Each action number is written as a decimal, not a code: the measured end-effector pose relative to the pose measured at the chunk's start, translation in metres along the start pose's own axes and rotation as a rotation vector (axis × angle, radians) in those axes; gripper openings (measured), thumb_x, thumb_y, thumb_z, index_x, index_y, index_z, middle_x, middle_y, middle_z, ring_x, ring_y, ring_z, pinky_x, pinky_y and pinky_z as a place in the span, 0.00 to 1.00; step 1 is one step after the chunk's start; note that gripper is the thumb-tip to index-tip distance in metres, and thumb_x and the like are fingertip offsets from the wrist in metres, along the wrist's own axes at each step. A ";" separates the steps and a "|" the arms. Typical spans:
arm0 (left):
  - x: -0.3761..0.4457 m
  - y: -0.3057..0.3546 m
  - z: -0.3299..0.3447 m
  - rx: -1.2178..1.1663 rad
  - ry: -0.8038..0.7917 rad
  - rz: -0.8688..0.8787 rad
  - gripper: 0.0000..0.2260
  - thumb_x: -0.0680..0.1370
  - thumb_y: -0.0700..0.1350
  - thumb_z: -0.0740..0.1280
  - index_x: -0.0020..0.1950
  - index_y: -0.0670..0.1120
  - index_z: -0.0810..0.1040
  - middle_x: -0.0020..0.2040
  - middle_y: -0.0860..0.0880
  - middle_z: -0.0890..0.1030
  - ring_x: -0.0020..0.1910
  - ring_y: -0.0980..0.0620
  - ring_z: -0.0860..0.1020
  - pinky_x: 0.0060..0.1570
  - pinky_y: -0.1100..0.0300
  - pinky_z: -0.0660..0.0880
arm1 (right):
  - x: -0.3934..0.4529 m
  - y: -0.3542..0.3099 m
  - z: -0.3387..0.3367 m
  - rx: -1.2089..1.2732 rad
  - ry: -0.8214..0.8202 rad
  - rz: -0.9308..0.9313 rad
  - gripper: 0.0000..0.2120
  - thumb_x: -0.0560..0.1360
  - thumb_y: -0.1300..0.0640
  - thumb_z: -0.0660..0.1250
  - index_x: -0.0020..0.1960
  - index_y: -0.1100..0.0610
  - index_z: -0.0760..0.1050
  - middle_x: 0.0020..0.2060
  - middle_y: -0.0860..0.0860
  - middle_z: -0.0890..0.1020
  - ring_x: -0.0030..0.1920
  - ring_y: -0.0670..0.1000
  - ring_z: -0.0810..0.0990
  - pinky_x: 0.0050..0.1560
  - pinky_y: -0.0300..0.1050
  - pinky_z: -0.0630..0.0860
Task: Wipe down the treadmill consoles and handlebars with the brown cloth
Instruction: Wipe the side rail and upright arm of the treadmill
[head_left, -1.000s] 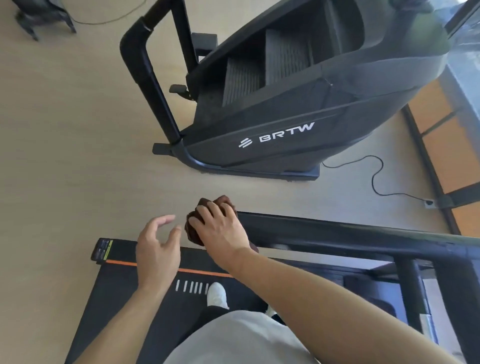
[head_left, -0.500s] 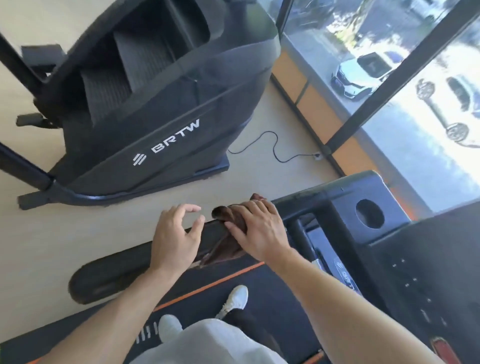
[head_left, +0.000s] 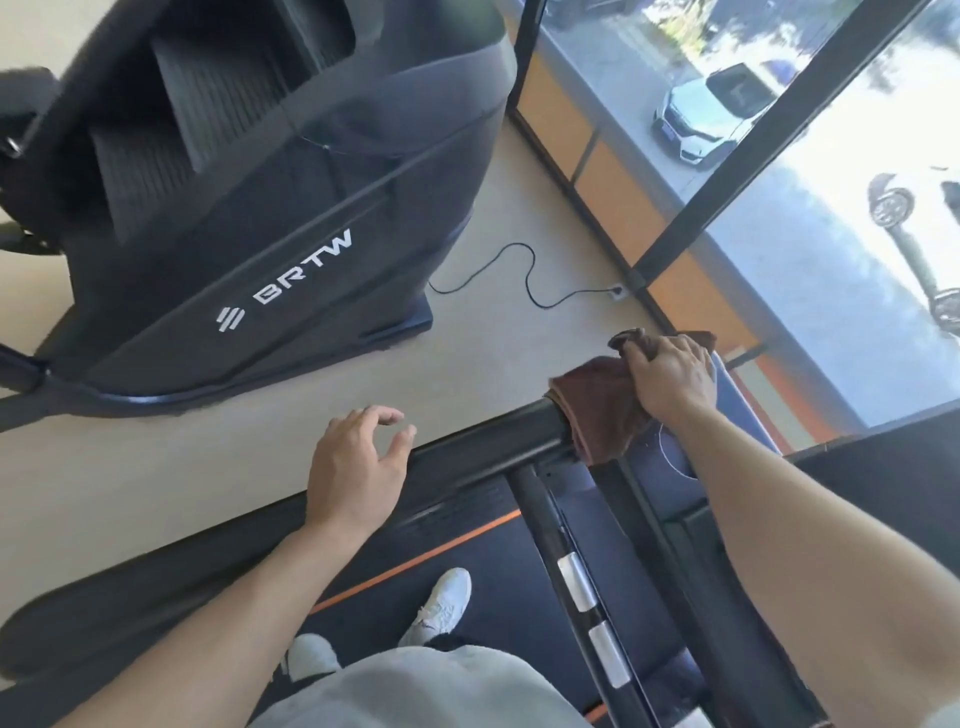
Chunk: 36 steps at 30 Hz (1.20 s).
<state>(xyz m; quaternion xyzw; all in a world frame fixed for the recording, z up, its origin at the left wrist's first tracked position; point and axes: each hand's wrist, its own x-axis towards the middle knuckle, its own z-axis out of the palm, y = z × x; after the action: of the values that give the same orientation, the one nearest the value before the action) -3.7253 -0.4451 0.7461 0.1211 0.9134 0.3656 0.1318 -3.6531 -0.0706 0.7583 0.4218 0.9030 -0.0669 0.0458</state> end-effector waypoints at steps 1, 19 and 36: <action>0.002 0.004 0.004 -0.007 0.005 0.003 0.07 0.81 0.51 0.67 0.55 0.49 0.80 0.55 0.53 0.83 0.57 0.48 0.76 0.60 0.50 0.73 | 0.000 -0.009 0.004 0.003 -0.021 0.027 0.31 0.78 0.33 0.49 0.66 0.48 0.80 0.70 0.55 0.77 0.75 0.57 0.65 0.80 0.57 0.52; 0.022 0.077 0.062 -0.043 -0.028 0.028 0.29 0.78 0.67 0.51 0.68 0.50 0.73 0.64 0.58 0.76 0.65 0.51 0.74 0.64 0.51 0.71 | -0.019 -0.024 -0.015 0.023 -0.046 -0.339 0.26 0.82 0.35 0.55 0.50 0.51 0.85 0.47 0.56 0.86 0.55 0.58 0.80 0.62 0.50 0.68; 0.046 0.064 0.053 -0.075 -0.307 0.111 0.20 0.82 0.64 0.55 0.67 0.54 0.72 0.62 0.58 0.75 0.66 0.54 0.73 0.66 0.50 0.73 | 0.009 0.059 -0.160 0.469 0.517 0.351 0.23 0.80 0.35 0.62 0.64 0.52 0.74 0.57 0.52 0.81 0.59 0.58 0.79 0.51 0.46 0.65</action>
<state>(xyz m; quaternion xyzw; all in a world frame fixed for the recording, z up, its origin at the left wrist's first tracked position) -3.7426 -0.3518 0.7473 0.2208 0.8601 0.3835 0.2538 -3.6177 -0.0008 0.9104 0.5719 0.7591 -0.1542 -0.2701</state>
